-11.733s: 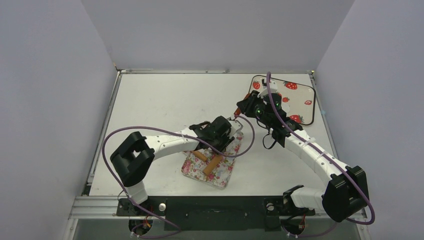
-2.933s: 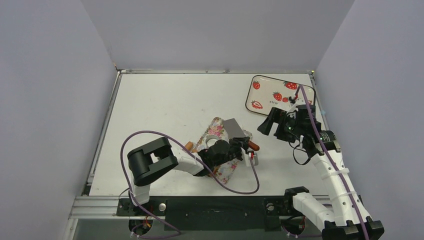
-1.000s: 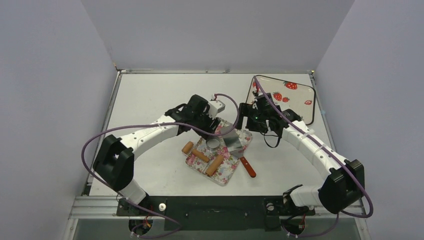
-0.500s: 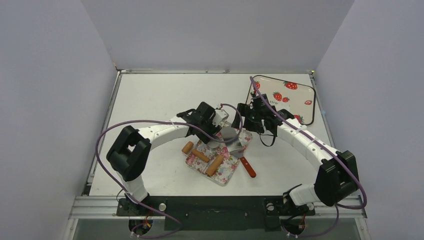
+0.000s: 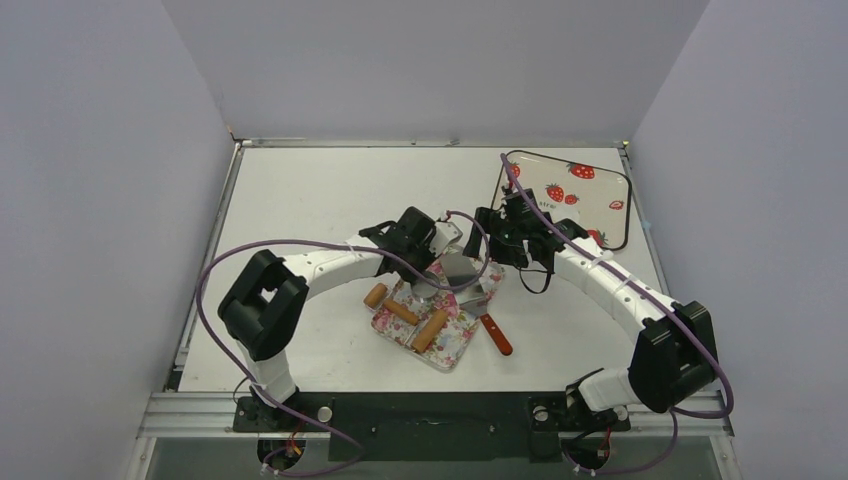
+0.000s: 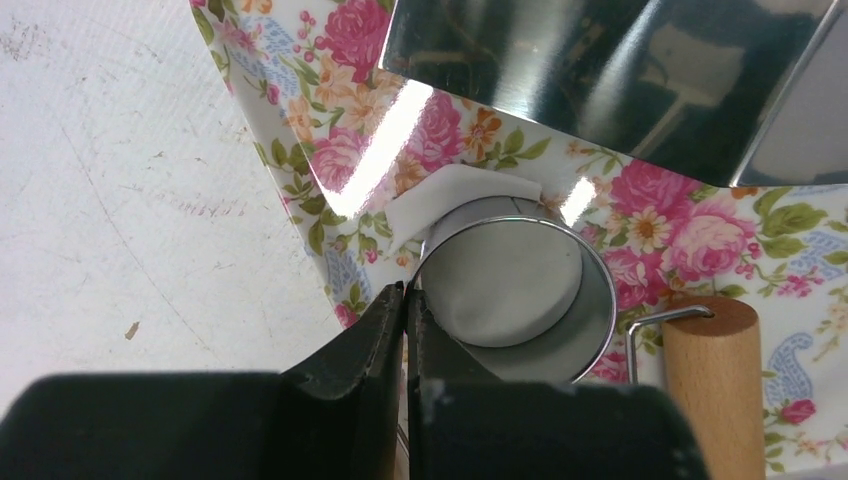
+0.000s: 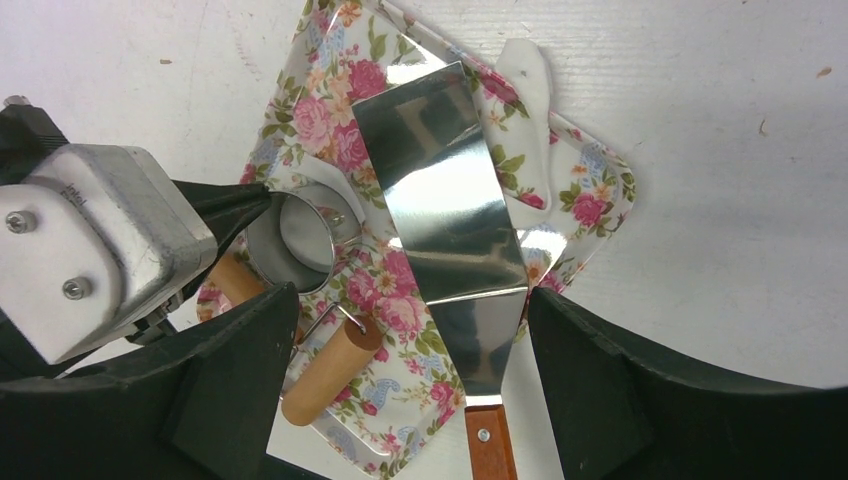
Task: Roll out the dumpling wrappers from the dough
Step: Pick up the spatula from the center of the board.
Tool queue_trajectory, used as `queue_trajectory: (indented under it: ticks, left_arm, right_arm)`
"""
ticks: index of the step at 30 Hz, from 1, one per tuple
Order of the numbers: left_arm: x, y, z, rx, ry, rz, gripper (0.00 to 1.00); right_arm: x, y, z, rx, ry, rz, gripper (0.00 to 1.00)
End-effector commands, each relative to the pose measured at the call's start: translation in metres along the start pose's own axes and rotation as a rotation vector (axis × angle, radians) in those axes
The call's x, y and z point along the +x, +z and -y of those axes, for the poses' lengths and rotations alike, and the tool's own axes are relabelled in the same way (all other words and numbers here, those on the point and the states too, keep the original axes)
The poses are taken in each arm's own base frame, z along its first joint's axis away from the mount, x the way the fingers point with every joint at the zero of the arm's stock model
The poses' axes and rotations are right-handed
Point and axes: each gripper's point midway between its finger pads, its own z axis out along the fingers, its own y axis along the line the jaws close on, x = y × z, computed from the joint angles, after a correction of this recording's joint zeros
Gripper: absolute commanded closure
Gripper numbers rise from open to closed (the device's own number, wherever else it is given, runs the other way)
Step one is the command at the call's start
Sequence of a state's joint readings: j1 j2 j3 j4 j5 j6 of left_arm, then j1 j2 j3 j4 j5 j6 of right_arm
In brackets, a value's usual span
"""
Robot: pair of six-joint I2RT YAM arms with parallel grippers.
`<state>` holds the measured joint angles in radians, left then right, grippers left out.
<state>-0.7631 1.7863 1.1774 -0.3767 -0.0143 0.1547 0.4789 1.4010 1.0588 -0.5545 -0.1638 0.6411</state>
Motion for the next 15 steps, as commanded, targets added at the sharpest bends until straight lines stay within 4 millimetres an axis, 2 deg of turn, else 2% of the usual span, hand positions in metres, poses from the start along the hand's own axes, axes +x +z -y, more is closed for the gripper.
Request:
queue_trajectory:
  ticks: [1, 2, 4, 5, 6, 7, 9, 12, 15]
  left_arm:
    - [-0.024, -0.039, -0.006, 0.039, 0.002, 0.014, 1.0]
    - [-0.035, -0.053, -0.012, 0.03, 0.009, 0.047, 1.0]
    - [-0.04, -0.071, -0.015, 0.022, 0.024, 0.071, 1.0]
    - [-0.041, -0.074, -0.014, 0.03, 0.028, 0.077, 1.0]
    - [-0.041, -0.077, -0.013, 0.033, 0.031, 0.084, 1.0]
    - [-0.042, -0.076, -0.012, 0.043, 0.036, 0.091, 1.0]
    - [-0.038, -0.069, -0.011, 0.042, 0.037, 0.09, 1.0]
    - [-0.03, -0.052, -0.009, 0.051, -0.02, 0.075, 1.0]
    - [-0.038, -0.041, -0.005, 0.07, -0.051, 0.105, 1.0]
  right_arm:
    - [-0.01, -0.015, -0.009, -0.035, -0.018, 0.06, 0.2]
    - [-0.006, -0.015, -0.005, -0.024, -0.024, 0.05, 0.19]
    - [0.004, -0.019, 0.0, -0.014, -0.037, 0.023, 0.19]
    - [0.009, -0.021, 0.002, -0.008, -0.047, 0.011, 0.19]
    - [0.023, -0.022, 0.01, 0.03, -0.073, -0.034, 0.18]
    - [0.031, -0.024, 0.014, 0.049, -0.11, -0.057, 0.18]
    - [0.061, -0.03, 0.021, 0.1, -0.194, -0.139, 0.16]
    - [0.097, -0.037, 0.036, 0.157, -0.229, -0.226, 0.14]
    - [0.12, -0.039, 0.043, 0.186, -0.223, -0.278, 0.14]
